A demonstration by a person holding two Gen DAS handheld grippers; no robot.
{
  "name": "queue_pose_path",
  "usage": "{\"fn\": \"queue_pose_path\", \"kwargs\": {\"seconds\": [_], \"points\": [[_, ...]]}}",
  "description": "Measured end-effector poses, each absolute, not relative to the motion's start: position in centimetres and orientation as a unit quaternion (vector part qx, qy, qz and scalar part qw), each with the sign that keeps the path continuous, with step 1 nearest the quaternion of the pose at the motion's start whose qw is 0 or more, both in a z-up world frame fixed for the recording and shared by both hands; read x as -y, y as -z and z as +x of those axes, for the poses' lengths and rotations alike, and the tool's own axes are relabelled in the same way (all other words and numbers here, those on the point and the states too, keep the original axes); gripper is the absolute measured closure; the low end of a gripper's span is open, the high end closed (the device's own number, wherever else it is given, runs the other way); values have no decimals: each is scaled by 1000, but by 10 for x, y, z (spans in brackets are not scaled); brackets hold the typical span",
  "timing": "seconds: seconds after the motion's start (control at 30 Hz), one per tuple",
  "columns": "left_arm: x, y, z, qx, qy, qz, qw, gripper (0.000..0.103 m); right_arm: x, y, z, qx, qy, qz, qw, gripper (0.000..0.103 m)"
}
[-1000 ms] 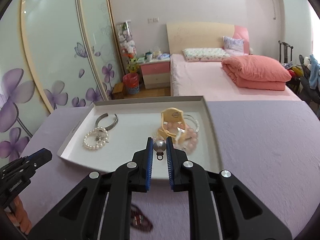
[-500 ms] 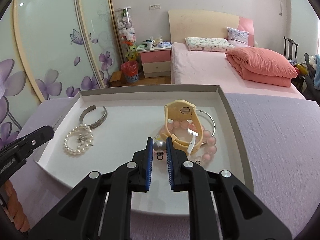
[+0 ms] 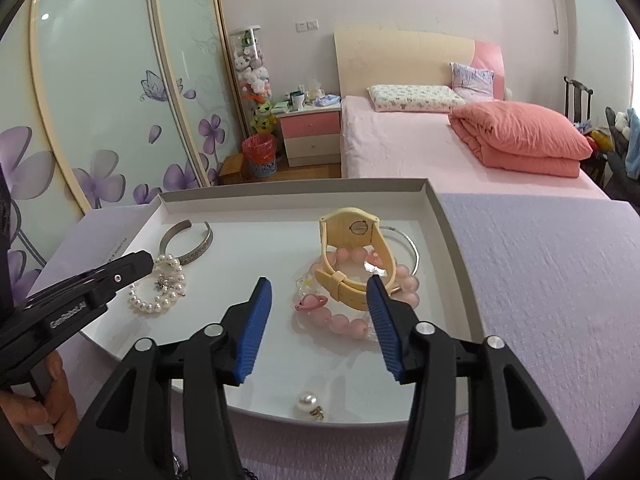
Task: Organize jewelry
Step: 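Lower the pearl earring into the tray beside the pearl bracelet and open the left tool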
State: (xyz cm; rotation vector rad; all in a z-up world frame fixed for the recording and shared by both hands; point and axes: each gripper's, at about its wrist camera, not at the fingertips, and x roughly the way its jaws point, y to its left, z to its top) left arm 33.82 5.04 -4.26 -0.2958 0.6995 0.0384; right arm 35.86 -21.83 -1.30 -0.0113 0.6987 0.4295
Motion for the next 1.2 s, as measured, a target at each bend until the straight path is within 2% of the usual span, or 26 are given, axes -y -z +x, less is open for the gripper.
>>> {"fn": "queue_pose_path", "kwargs": {"seconds": [0.63, 0.77, 1.03, 1.2], "points": [[-55, 49, 346, -354, -4, -154, 922, 85, 217, 19, 359, -337, -202, -23, 919, 49], [-56, 49, 346, -355, -3, -154, 922, 69, 217, 20, 360, -338, -202, -23, 919, 49], [-57, 48, 343, -352, -9, -161, 922, 61, 219, 19, 359, -337, -200, -23, 920, 49], [-68, 32, 326, -345, -19, -167, 923, 51, 228, 6, 351, -331, -201, -16, 922, 49]]}}
